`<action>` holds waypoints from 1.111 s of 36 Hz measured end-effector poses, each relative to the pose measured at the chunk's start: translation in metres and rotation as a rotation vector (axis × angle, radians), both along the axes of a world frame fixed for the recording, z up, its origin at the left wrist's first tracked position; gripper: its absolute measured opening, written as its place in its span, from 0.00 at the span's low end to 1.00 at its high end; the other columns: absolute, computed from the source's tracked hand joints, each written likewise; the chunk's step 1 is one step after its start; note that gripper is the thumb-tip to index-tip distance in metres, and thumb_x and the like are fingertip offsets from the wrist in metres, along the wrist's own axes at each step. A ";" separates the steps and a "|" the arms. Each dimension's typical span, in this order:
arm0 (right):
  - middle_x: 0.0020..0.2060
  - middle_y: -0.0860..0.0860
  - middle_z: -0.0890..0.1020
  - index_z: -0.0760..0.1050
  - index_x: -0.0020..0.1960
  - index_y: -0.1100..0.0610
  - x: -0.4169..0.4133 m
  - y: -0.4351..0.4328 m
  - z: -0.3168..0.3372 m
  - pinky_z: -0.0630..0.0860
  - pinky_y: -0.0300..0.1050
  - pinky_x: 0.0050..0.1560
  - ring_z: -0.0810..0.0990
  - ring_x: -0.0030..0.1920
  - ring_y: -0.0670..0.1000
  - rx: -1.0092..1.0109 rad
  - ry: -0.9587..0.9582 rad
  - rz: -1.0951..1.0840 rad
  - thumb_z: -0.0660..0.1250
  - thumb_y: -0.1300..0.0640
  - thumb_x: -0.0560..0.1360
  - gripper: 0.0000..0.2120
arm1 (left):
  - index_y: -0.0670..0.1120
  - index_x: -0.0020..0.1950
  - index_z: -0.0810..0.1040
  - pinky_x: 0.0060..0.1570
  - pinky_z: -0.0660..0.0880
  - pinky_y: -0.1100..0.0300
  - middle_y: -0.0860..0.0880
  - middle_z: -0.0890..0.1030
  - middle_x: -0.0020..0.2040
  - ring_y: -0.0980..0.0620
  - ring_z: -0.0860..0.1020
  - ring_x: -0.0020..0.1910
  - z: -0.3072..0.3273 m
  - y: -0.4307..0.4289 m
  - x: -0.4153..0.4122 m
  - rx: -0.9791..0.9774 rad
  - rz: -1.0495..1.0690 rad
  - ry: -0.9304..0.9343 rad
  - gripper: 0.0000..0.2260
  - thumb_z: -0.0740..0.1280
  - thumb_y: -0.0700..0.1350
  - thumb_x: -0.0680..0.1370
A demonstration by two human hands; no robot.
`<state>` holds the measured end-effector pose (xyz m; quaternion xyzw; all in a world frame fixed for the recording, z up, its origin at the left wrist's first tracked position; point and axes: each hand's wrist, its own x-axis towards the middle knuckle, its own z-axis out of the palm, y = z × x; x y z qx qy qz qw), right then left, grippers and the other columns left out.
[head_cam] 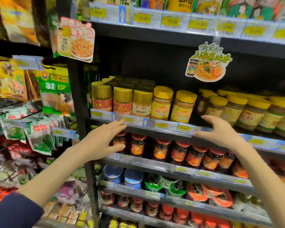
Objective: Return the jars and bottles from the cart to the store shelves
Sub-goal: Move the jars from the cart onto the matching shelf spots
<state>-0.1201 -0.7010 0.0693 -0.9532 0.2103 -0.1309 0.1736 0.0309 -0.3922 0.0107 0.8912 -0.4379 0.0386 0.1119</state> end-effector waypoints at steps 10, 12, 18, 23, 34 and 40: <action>0.74 0.55 0.61 0.57 0.74 0.58 -0.002 0.155 -0.062 0.61 0.47 0.71 0.61 0.74 0.53 -0.080 0.111 0.205 0.70 0.52 0.72 0.37 | 0.53 0.77 0.53 0.74 0.52 0.52 0.54 0.55 0.77 0.55 0.55 0.75 -0.015 0.139 -0.012 0.238 0.107 -0.023 0.31 0.58 0.61 0.77; 0.74 0.53 0.60 0.55 0.75 0.56 0.006 0.190 -0.070 0.63 0.49 0.70 0.61 0.73 0.52 -0.081 0.179 0.293 0.68 0.51 0.73 0.35 | 0.53 0.76 0.54 0.73 0.54 0.51 0.54 0.60 0.76 0.54 0.62 0.73 -0.016 0.171 -0.018 0.250 0.153 0.001 0.30 0.59 0.60 0.77; 0.73 0.51 0.63 0.57 0.74 0.54 0.052 0.296 -0.081 0.64 0.46 0.68 0.64 0.71 0.52 -0.133 0.258 0.588 0.66 0.51 0.75 0.31 | 0.52 0.76 0.57 0.57 0.72 0.57 0.53 0.70 0.71 0.52 0.73 0.64 -0.030 0.274 -0.021 0.263 0.347 0.025 0.30 0.59 0.61 0.77; 0.74 0.49 0.60 0.55 0.75 0.53 0.094 0.380 -0.092 0.64 0.47 0.69 0.62 0.73 0.51 -0.164 0.291 0.815 0.65 0.50 0.76 0.32 | 0.53 0.74 0.60 0.54 0.76 0.56 0.54 0.72 0.68 0.53 0.76 0.61 -0.050 0.361 -0.023 0.258 0.533 0.071 0.29 0.60 0.61 0.76; 0.72 0.52 0.64 0.57 0.74 0.55 0.224 0.558 -0.131 0.66 0.51 0.69 0.64 0.71 0.53 -0.223 0.360 1.255 0.67 0.49 0.74 0.33 | 0.50 0.73 0.62 0.58 0.71 0.57 0.51 0.71 0.70 0.51 0.73 0.64 -0.086 0.518 -0.034 0.274 0.992 0.214 0.29 0.61 0.62 0.76; 0.73 0.51 0.63 0.55 0.75 0.53 0.301 0.648 -0.163 0.65 0.50 0.69 0.64 0.71 0.52 -0.225 0.428 1.461 0.67 0.49 0.74 0.34 | 0.51 0.74 0.61 0.59 0.73 0.57 0.50 0.72 0.69 0.50 0.74 0.64 -0.123 0.579 -0.015 0.263 1.212 0.389 0.29 0.61 0.60 0.76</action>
